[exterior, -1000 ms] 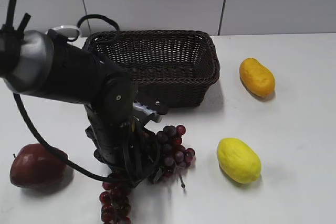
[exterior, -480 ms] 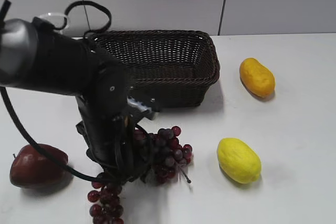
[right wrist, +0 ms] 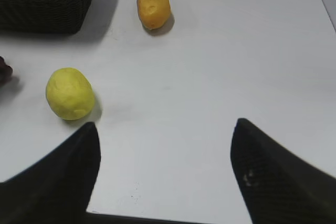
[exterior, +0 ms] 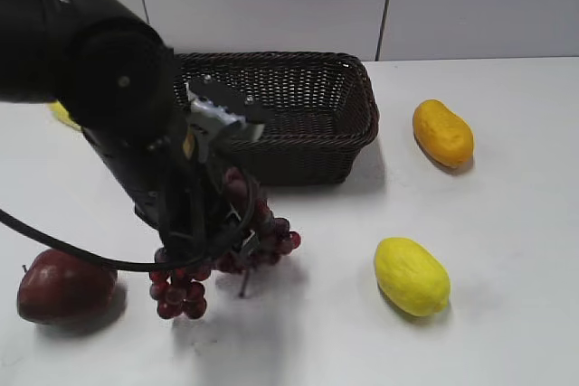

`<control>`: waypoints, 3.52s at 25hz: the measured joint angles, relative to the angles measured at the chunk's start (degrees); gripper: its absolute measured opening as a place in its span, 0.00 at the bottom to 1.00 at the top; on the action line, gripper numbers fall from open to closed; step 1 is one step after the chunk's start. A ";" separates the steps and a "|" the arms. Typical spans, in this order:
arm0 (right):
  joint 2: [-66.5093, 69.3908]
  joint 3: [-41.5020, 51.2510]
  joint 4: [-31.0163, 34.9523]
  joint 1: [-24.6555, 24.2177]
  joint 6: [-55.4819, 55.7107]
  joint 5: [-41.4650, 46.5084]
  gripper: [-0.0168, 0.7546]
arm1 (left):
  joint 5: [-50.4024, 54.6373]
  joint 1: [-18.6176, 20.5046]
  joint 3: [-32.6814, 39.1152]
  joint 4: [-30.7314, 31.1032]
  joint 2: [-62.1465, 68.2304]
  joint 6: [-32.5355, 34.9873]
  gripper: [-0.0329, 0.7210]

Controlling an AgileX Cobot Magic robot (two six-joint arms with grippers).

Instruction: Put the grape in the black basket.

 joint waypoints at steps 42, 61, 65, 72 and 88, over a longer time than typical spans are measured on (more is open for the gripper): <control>0.00 0.00 0.00 0.00 0.00 0.00 0.78 | -54.42 11.62 0.10 30.33 -4.25 0.04 0.43; 0.00 0.00 0.00 0.00 0.00 0.00 0.78 | -56.76 17.67 0.10 29.17 5.76 0.04 0.86; 0.00 0.00 0.00 0.00 0.00 0.00 0.78 | -56.00 17.71 0.10 28.83 5.63 0.04 0.89; 0.00 0.00 0.00 0.00 0.00 0.00 0.78 | -47.62 17.78 0.10 27.82 1.38 0.04 0.82; 0.00 0.00 0.00 0.00 0.00 0.00 0.78 | -11.43 30.40 0.10 16.24 -9.20 0.04 0.73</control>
